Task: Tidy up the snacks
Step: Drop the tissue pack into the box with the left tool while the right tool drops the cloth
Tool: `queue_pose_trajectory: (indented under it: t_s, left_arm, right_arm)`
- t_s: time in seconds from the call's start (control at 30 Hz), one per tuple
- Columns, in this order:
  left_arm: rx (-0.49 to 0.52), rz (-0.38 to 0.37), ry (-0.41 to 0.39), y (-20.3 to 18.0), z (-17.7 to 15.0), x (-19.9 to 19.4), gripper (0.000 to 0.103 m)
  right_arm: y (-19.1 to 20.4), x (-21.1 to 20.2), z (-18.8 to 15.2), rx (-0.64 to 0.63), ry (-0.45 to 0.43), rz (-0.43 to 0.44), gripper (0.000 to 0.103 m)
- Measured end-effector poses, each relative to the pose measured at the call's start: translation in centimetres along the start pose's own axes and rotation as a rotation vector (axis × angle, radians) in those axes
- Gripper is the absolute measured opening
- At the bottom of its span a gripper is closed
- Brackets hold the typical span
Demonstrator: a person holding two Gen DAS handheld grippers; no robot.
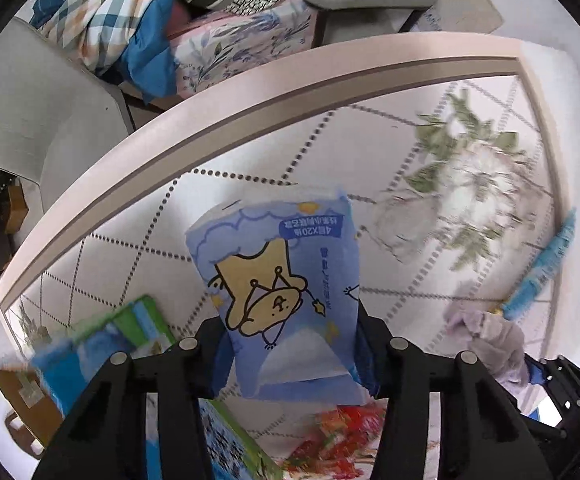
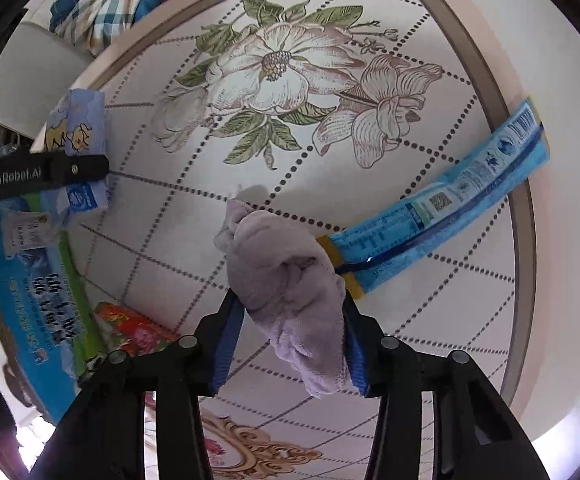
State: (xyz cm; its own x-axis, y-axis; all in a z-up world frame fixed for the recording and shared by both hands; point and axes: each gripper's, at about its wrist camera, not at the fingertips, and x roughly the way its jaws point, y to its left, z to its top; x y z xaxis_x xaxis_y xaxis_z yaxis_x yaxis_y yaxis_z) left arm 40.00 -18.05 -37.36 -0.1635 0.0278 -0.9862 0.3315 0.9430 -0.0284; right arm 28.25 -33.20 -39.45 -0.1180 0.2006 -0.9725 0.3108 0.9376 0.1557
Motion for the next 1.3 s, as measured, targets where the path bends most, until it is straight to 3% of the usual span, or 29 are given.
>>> queue_pose_trajectory:
  t_s: [0.37,0.57,0.67,0.97,1.13,1.3]
  left_arm:
    - [-0.005,-0.114,-0.183,2.2,-9.4,-10.0,0.046]
    - [-0.054,-0.094,-0.263,9.2,-15.3,-14.0,0.046]
    - [-0.114,-0.078,-0.277,13.6,-18.5,-14.8,0.046]
    - [-0.341,-0.053,-0.202,26.9,-26.1,-10.7,0.046]
    - [-0.425,-0.077,-0.11,31.8,-27.5,-6.5,0.047]
    - [-0.444,-0.087,-0.049,34.0,-27.1,-3.2,0.047]
  right_arm:
    - [4.9,-8.2,-4.7,-0.02,-0.132,0.162,0.048]
    - [9.5,-12.6,-8.5,-0.082,-0.172,0.254,0.048]
    - [13.5,-12.6,-10.9,-0.125,-0.17,0.286,0.048]
    - [27.1,-7.9,-15.6,-0.228,-0.057,0.35,0.048]
    - [33.0,-3.4,-16.4,-0.228,-0.006,0.356,0.048]
    - [35.6,1.3,-15.4,-0.198,0.026,0.351,0.048]
